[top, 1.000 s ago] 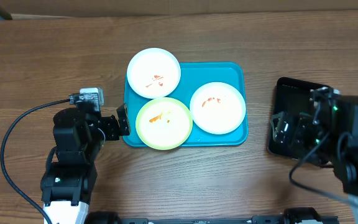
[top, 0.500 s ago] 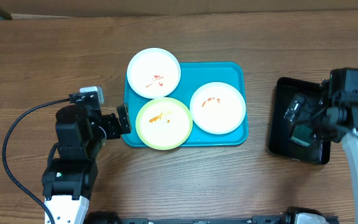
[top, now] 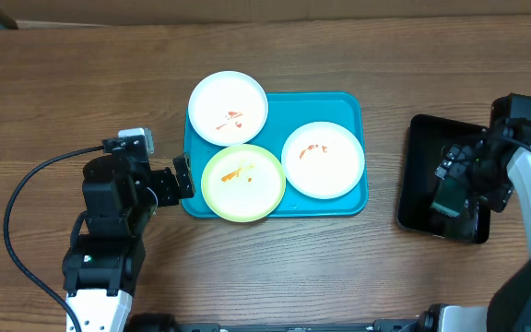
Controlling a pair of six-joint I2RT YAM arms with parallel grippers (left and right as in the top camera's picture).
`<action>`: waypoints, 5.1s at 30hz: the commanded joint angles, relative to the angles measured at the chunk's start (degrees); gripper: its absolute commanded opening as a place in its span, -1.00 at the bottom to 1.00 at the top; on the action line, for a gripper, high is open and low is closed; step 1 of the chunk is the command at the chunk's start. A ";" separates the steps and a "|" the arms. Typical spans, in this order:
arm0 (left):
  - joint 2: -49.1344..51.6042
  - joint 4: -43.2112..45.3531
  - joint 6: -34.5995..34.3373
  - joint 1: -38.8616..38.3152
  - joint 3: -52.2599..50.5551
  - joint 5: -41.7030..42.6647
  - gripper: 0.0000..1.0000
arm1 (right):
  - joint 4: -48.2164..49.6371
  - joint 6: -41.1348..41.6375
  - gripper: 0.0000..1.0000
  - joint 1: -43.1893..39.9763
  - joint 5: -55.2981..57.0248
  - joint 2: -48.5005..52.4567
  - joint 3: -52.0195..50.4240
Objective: Clean dirty plates on tray and stack at the side
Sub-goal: 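Move the right gripper to the black tray and grasp the green sponge, then lift the green sponge with the right gripper above the black tray, then reach the left gripper to the yellow plate rim and grasp it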
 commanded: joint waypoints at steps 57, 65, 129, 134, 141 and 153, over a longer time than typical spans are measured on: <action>0.20 0.02 -0.98 0.31 1.53 -0.02 1.00 | 12.15 0.11 -0.56 -0.04 2.89 9.25 -7.28; 0.20 0.04 -0.98 0.31 1.53 -0.02 1.00 | 11.91 0.11 -0.75 -0.04 2.71 9.25 -7.28; 10.82 -8.90 -10.25 0.28 1.36 16.57 0.78 | -2.27 -10.14 -0.93 -0.04 -17.44 1.01 6.88; 16.98 -8.63 -11.45 0.28 1.36 22.14 0.72 | -2.29 -10.14 -0.93 -0.04 -17.44 1.01 6.88; 23.54 -9.03 -11.52 0.31 1.38 27.06 0.63 | -2.32 -10.14 -0.93 -0.04 -17.44 1.01 6.88; 26.43 -13.27 -11.50 0.31 1.36 19.12 0.57 | -2.38 -10.16 -0.93 -0.04 -17.44 1.03 6.88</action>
